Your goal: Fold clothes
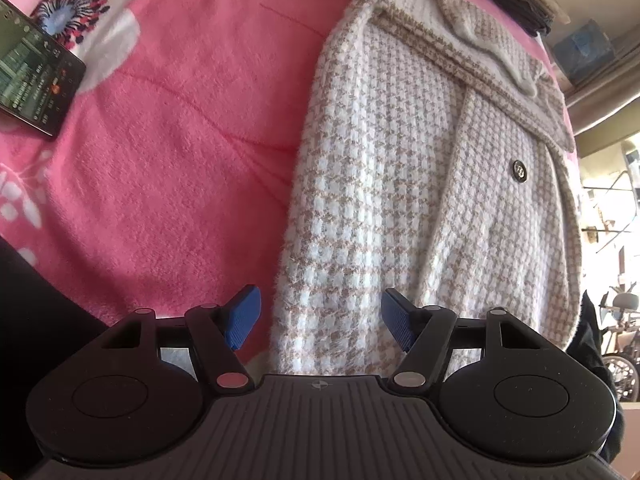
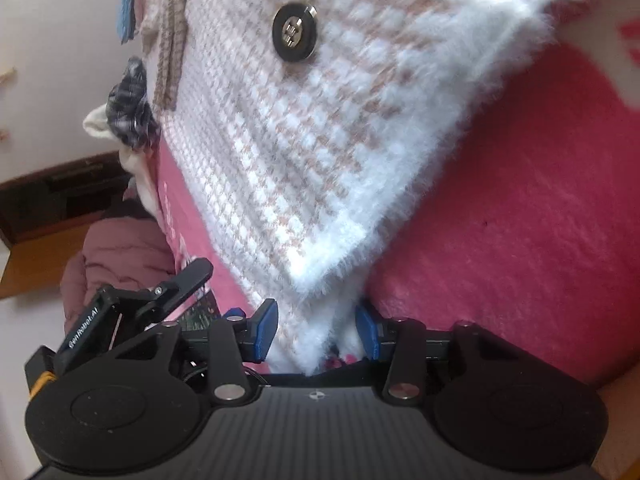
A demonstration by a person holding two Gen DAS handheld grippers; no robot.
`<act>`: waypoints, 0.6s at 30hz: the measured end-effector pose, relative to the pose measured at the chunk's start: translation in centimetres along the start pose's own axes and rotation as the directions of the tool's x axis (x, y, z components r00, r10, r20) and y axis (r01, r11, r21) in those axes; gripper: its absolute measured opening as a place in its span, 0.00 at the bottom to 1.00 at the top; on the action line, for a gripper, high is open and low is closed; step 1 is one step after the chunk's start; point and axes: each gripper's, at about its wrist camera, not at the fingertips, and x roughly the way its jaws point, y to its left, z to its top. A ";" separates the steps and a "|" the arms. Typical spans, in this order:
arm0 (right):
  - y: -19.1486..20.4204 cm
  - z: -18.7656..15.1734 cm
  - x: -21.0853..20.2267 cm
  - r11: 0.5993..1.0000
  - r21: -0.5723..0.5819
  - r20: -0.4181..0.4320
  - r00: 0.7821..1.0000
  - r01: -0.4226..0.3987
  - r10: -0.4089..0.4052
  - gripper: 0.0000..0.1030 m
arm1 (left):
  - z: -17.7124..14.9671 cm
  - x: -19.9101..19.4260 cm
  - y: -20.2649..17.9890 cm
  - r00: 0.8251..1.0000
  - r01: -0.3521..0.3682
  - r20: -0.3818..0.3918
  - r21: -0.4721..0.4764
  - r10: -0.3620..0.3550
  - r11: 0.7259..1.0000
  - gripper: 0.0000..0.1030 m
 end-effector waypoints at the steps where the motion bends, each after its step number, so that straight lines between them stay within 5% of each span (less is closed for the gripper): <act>1: -0.1 0.0 0.1 1.000 0.014 0.003 1.000 -0.009 0.009 0.41 | 0.0 0.0 0.1 1.000 0.010 0.003 -0.001 -0.010 1.000 0.65; 7: -0.3 0.2 0.8 0.998 0.052 0.042 0.999 -0.022 0.020 0.40 | 0.3 0.9 1.1 0.999 0.045 0.000 -0.003 -0.045 0.999 0.65; 18: 1.0 -0.5 3.7 0.999 0.017 -0.055 0.998 -0.028 0.029 0.40 | 0.8 2.8 1.9 0.991 0.130 -0.038 -0.020 -0.130 0.991 0.66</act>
